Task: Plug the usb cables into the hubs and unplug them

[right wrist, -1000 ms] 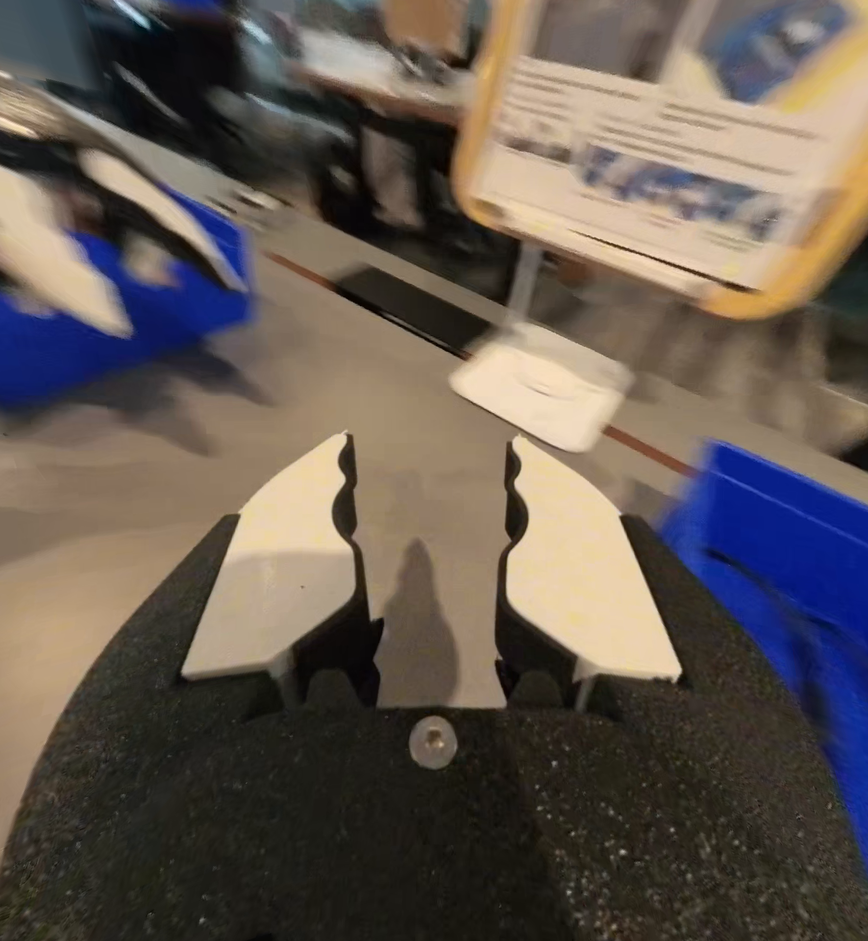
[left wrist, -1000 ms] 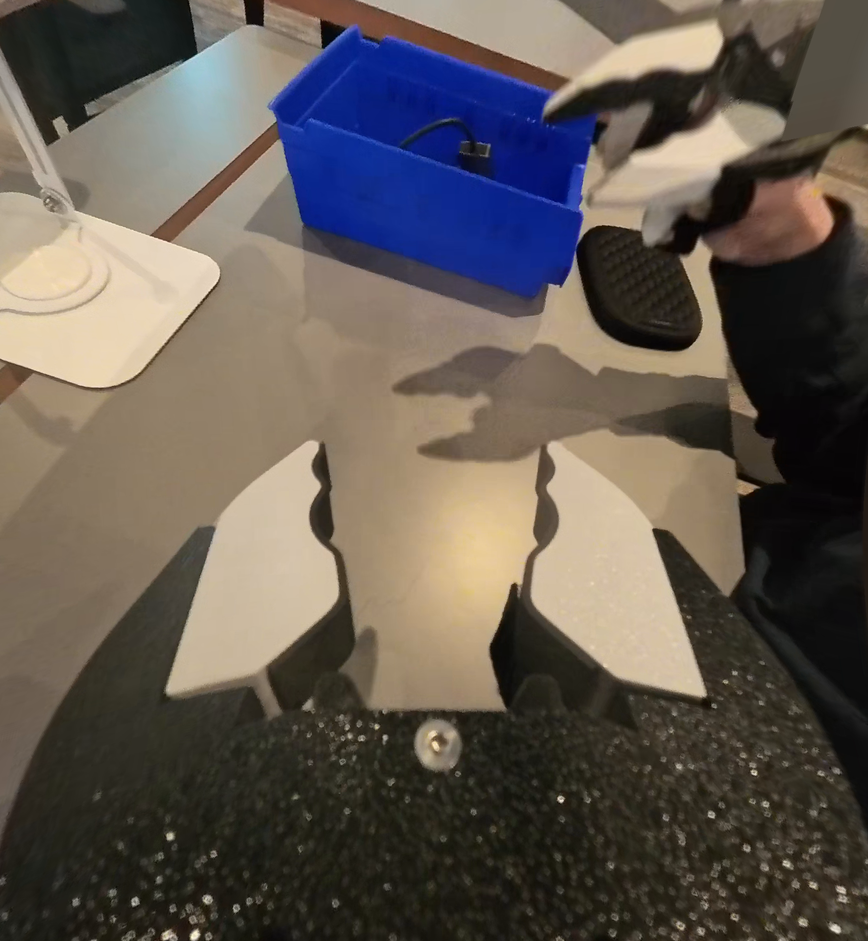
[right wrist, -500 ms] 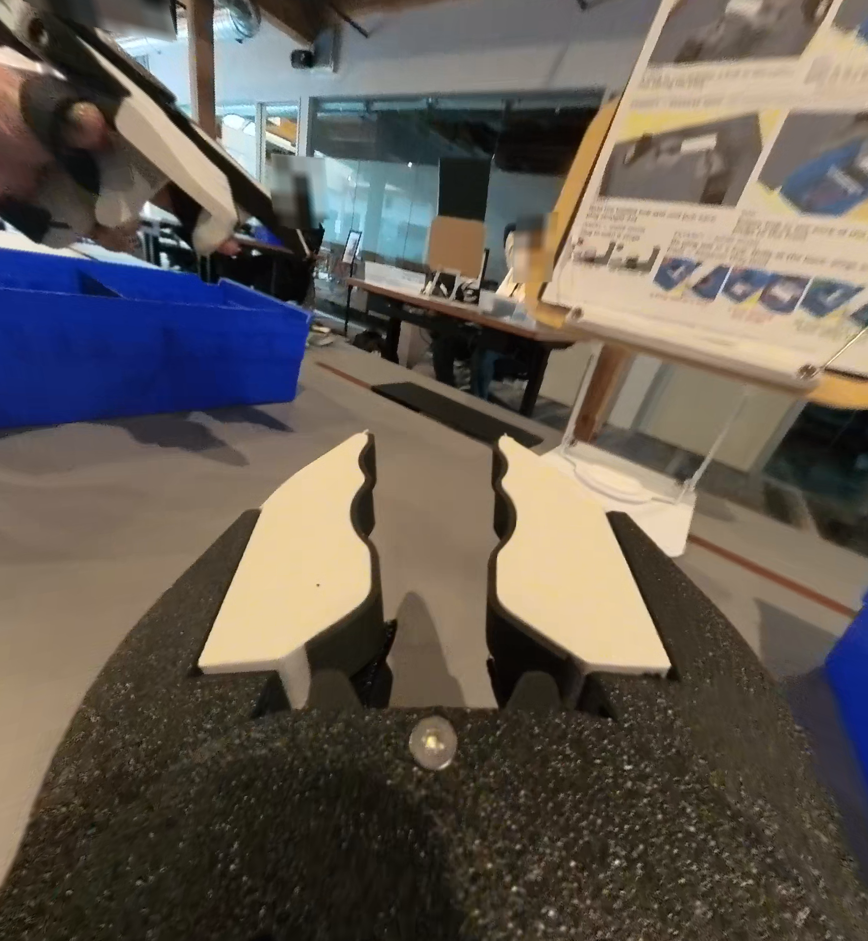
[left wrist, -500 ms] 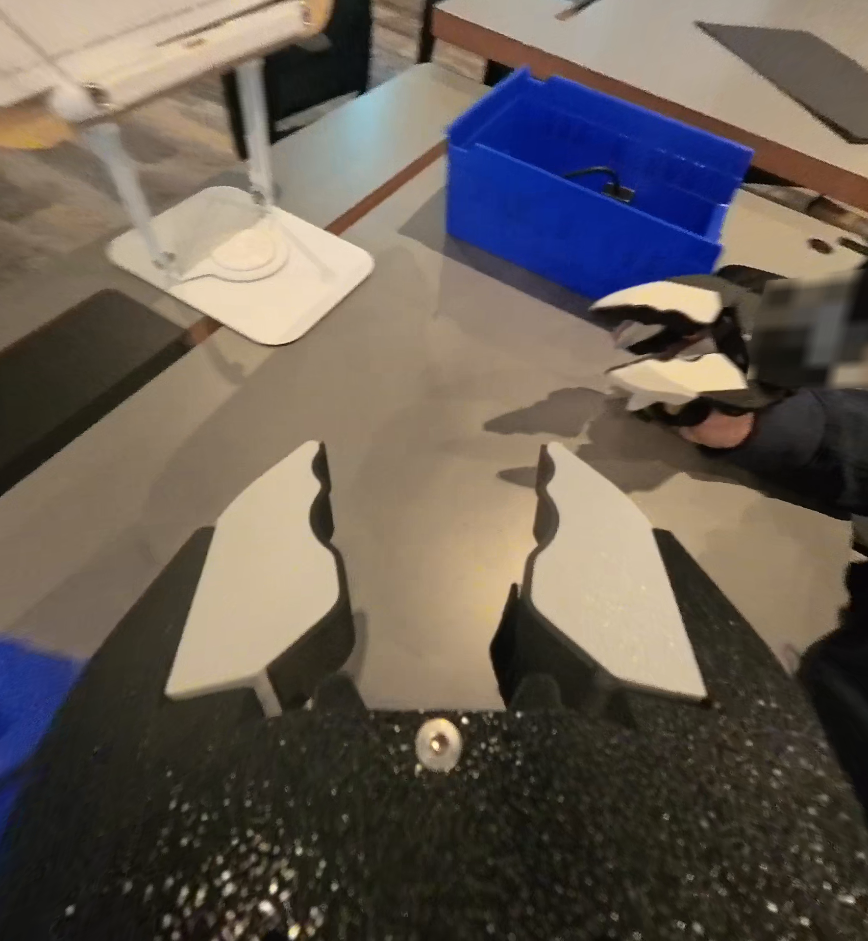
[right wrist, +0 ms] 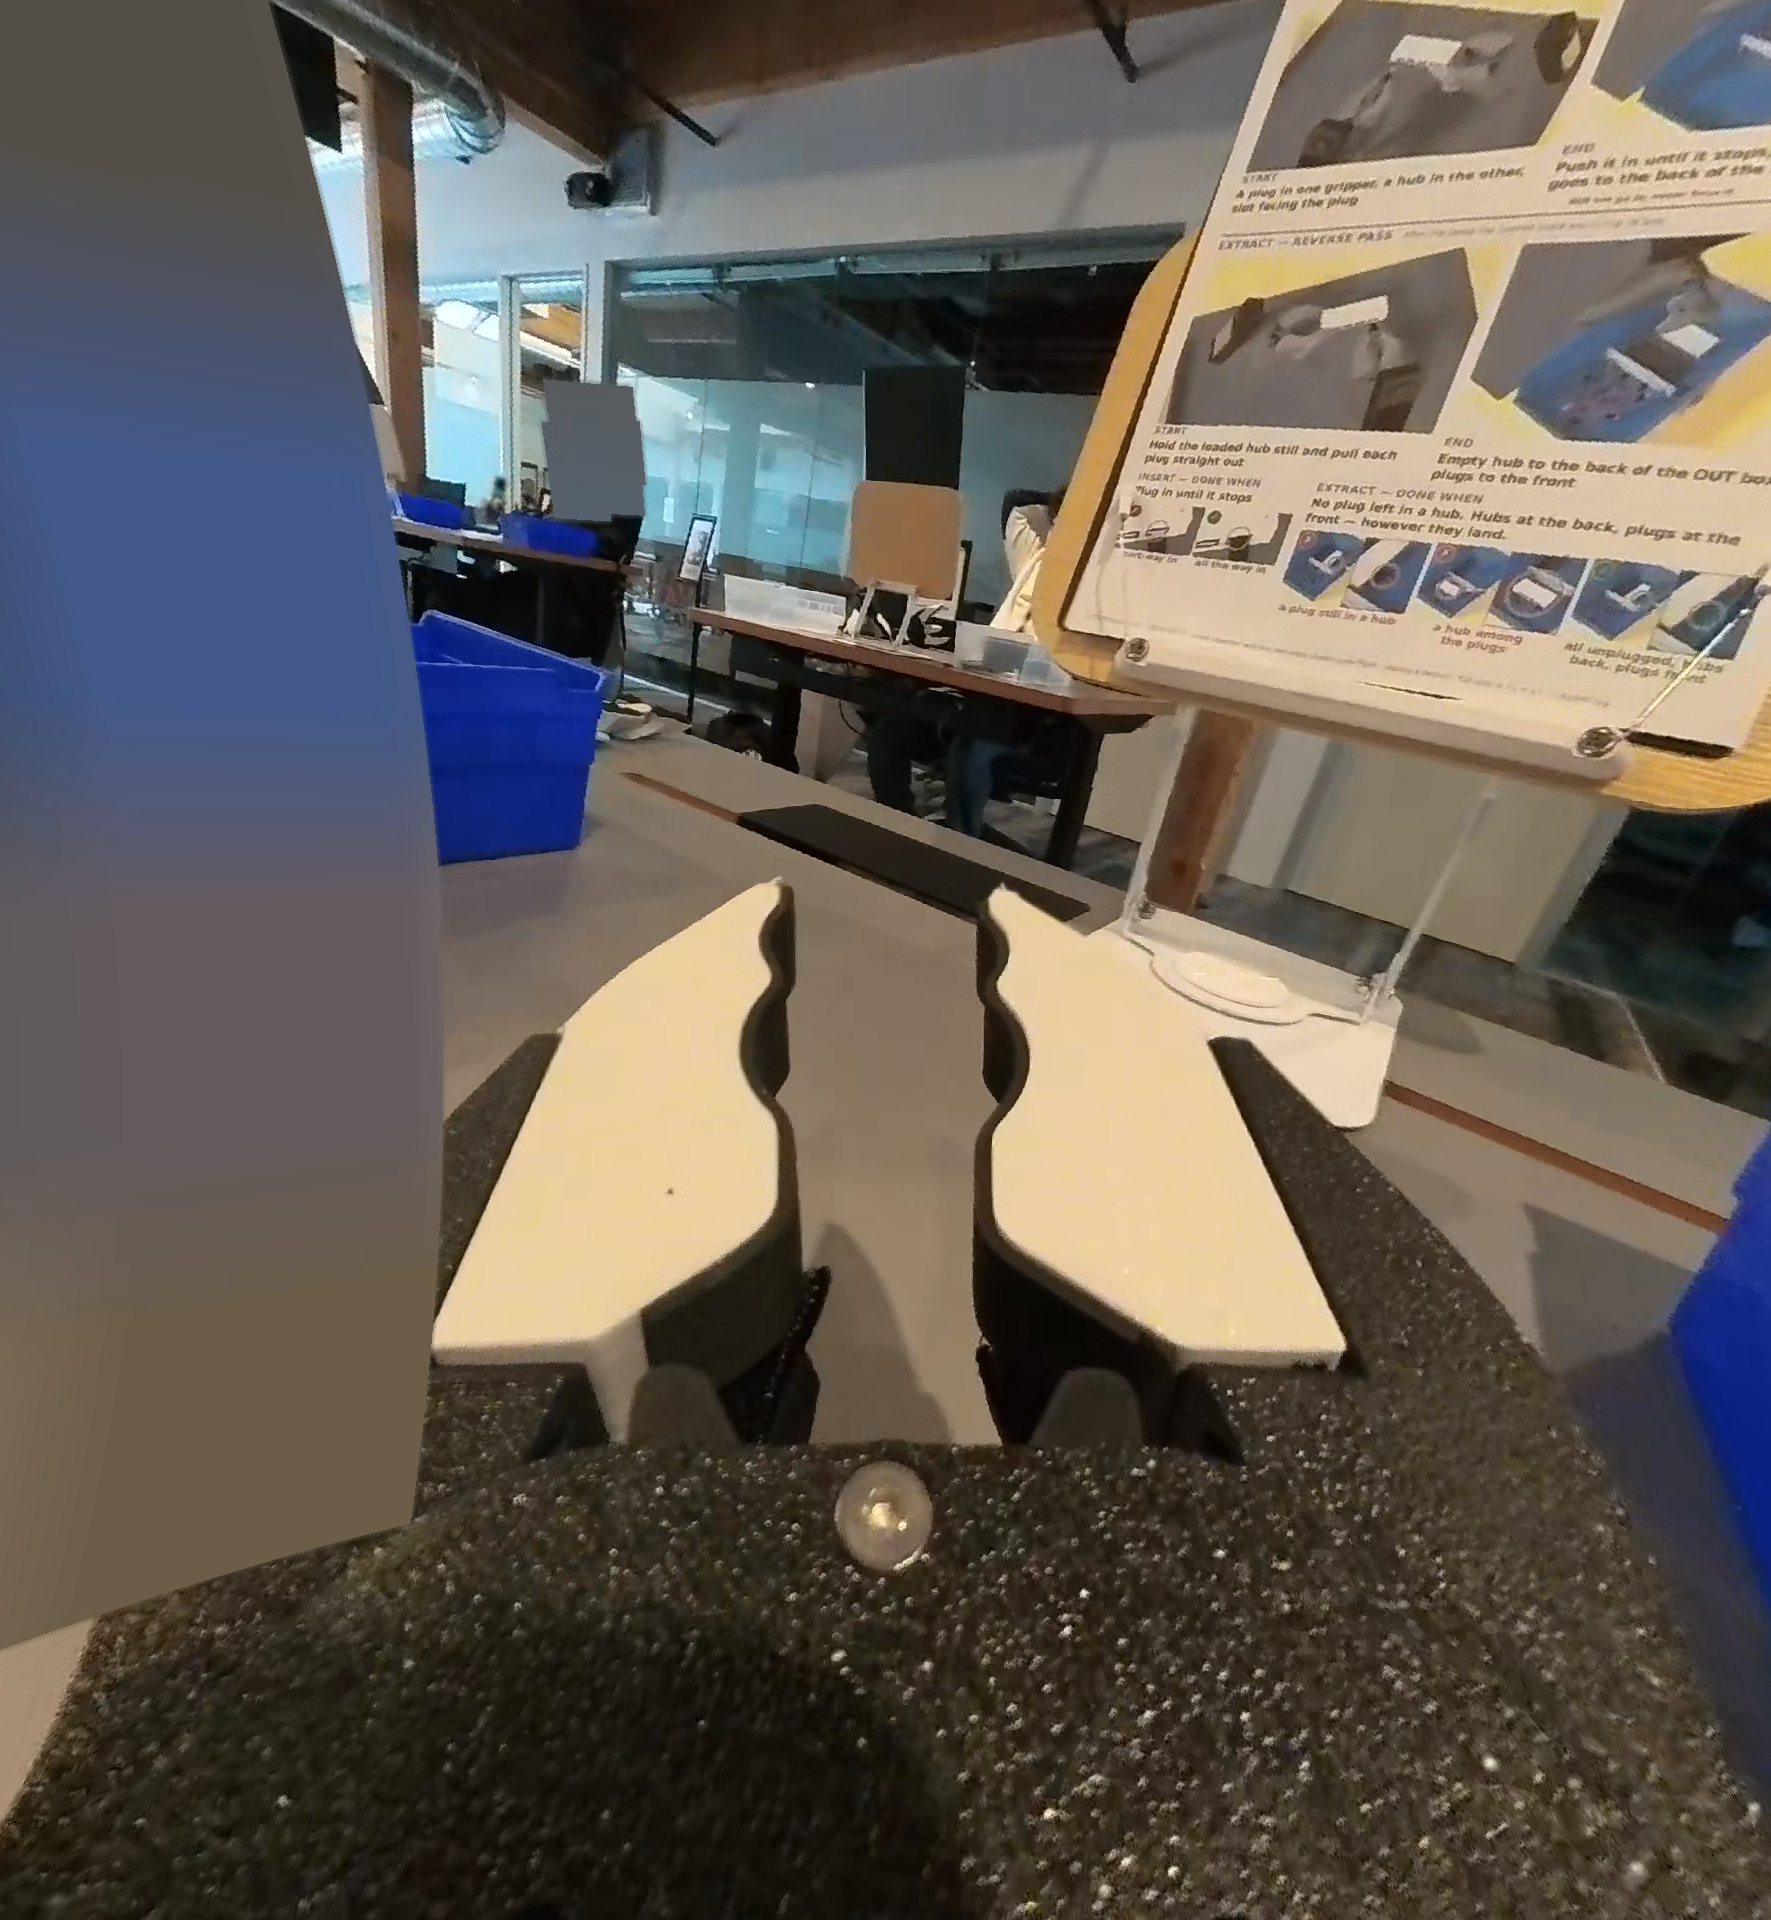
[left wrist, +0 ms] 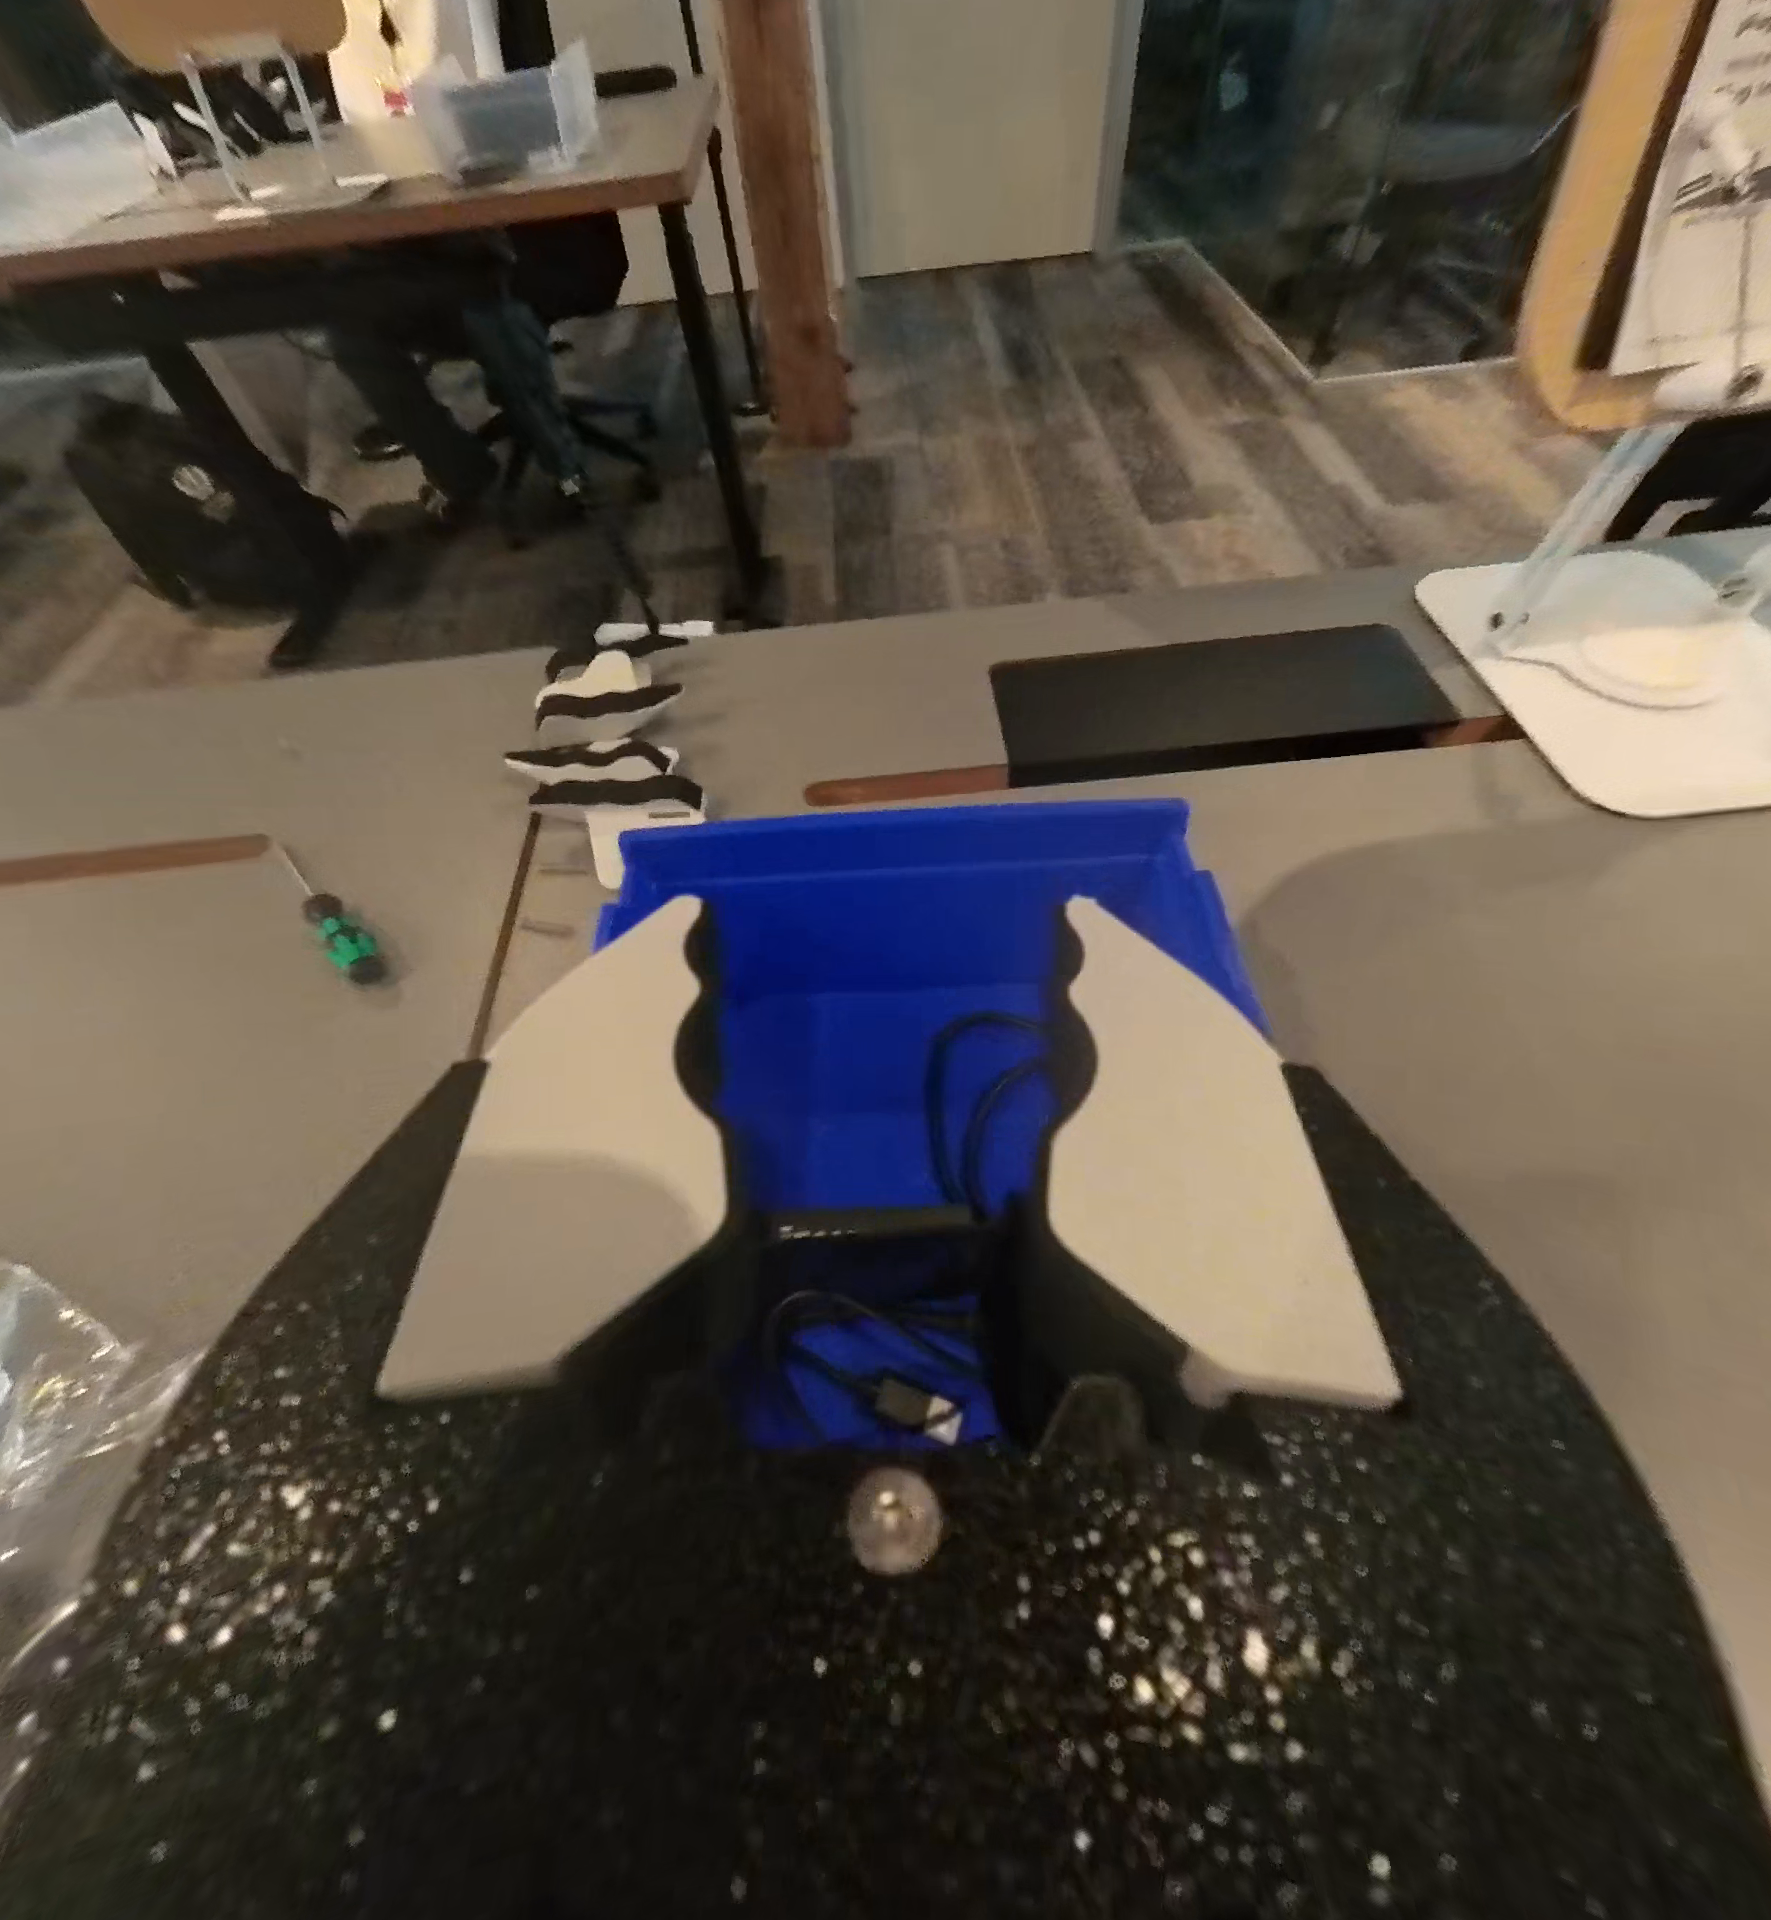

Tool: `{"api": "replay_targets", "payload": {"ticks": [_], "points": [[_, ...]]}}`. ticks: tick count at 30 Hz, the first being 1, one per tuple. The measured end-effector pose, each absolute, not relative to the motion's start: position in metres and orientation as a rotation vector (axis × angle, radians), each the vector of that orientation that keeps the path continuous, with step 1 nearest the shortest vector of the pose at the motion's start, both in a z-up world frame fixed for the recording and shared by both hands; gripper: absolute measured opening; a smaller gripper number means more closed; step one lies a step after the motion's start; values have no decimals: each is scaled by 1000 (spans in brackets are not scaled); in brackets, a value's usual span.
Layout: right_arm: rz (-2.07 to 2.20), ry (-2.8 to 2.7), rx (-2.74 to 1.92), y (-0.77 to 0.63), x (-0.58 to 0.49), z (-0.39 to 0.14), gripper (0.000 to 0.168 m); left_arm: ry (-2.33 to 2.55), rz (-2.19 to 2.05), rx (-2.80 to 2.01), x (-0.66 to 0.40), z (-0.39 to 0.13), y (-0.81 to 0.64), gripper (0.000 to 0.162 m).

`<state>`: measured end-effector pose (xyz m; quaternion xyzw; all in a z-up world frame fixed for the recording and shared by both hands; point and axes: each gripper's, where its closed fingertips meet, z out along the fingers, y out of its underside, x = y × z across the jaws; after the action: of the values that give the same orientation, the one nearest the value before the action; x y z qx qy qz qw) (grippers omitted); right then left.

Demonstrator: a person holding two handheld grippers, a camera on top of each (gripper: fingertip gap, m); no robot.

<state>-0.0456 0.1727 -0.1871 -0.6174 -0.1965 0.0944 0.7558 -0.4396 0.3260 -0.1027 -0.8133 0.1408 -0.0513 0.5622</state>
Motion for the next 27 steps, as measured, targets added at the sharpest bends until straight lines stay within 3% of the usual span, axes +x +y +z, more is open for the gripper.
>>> {"api": "replay_targets", "payload": {"ticks": [5,17,24,27], "points": [[174,-385,-1293,168,-35,-178,22,423,94,-1984,-448,-118,325,47],[135,-446,-1286,183,-50,-173,20,544,-87,-2005,-414,-131,324,53],[131,-405,-1119,266,-82,-36,20,554,-49,-2026,-415,-134,324,53],[215,-403,-1108,293,-108,-3,18,556,-52,-2034,-416,-138,325,53]]}}
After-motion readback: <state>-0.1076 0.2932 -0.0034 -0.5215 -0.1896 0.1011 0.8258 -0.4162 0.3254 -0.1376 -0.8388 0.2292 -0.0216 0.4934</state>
